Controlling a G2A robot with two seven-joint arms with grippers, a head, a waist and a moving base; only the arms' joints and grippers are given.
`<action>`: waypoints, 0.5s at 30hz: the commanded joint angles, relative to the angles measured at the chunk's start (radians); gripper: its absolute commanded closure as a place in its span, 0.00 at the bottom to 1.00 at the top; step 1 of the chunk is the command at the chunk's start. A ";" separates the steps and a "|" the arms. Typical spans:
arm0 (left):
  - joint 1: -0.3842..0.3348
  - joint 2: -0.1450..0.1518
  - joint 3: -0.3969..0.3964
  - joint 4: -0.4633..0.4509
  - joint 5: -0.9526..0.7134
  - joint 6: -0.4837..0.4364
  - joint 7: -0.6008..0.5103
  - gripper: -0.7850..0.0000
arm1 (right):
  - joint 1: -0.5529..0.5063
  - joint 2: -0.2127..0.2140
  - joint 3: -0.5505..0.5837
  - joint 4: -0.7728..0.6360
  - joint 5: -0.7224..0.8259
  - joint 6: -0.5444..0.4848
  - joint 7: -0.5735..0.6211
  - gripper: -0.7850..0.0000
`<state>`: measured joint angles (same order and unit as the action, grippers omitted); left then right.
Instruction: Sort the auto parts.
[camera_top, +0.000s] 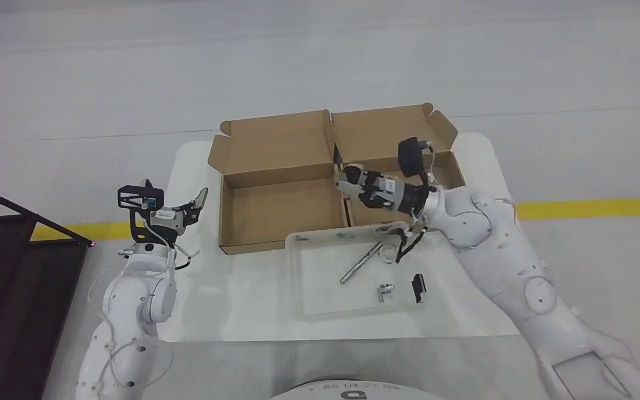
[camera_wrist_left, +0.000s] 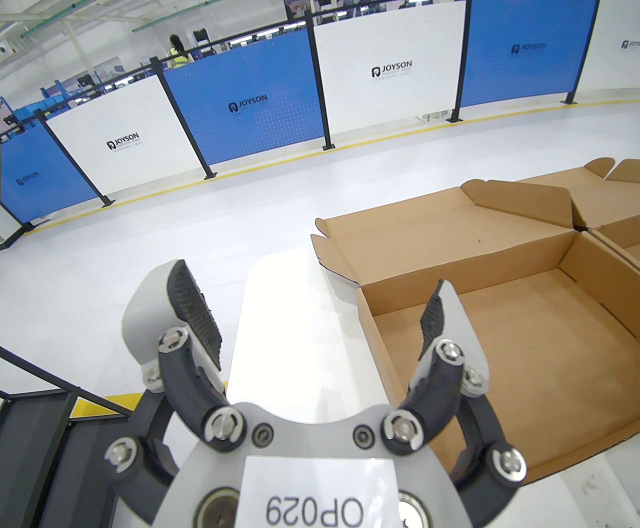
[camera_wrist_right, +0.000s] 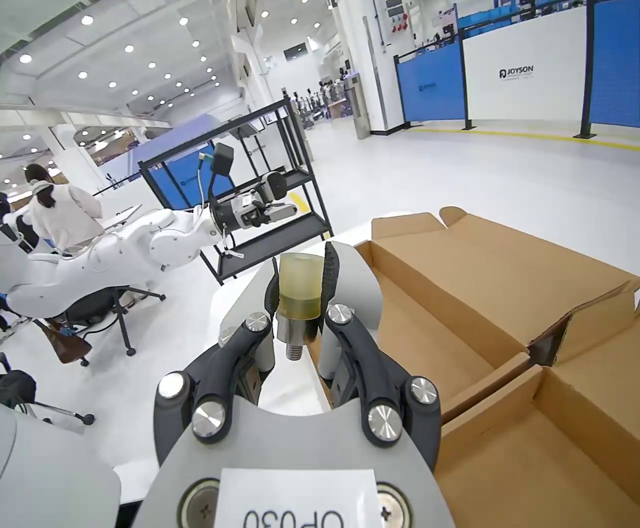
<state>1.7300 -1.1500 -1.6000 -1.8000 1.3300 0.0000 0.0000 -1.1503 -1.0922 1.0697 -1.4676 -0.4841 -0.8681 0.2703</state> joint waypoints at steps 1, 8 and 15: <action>0.000 0.000 0.000 0.000 0.000 0.000 0.000 0.00 | -0.004 -0.001 -0.005 -0.004 -0.021 -0.006 -0.009 1.00; 0.000 0.000 0.000 0.000 0.000 0.000 0.000 0.00 | -0.004 -0.001 -0.005 -0.004 -0.021 -0.006 -0.009 1.00; 0.000 0.000 0.000 0.000 0.000 0.000 0.000 0.00 | 0.035 -0.015 -0.020 0.042 -0.073 0.199 0.001 1.00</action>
<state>1.7300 -1.1500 -1.6000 -1.8000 1.3300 0.0000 0.0000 -1.1337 -1.1022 1.0599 -1.4490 -0.5459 -0.7537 0.2628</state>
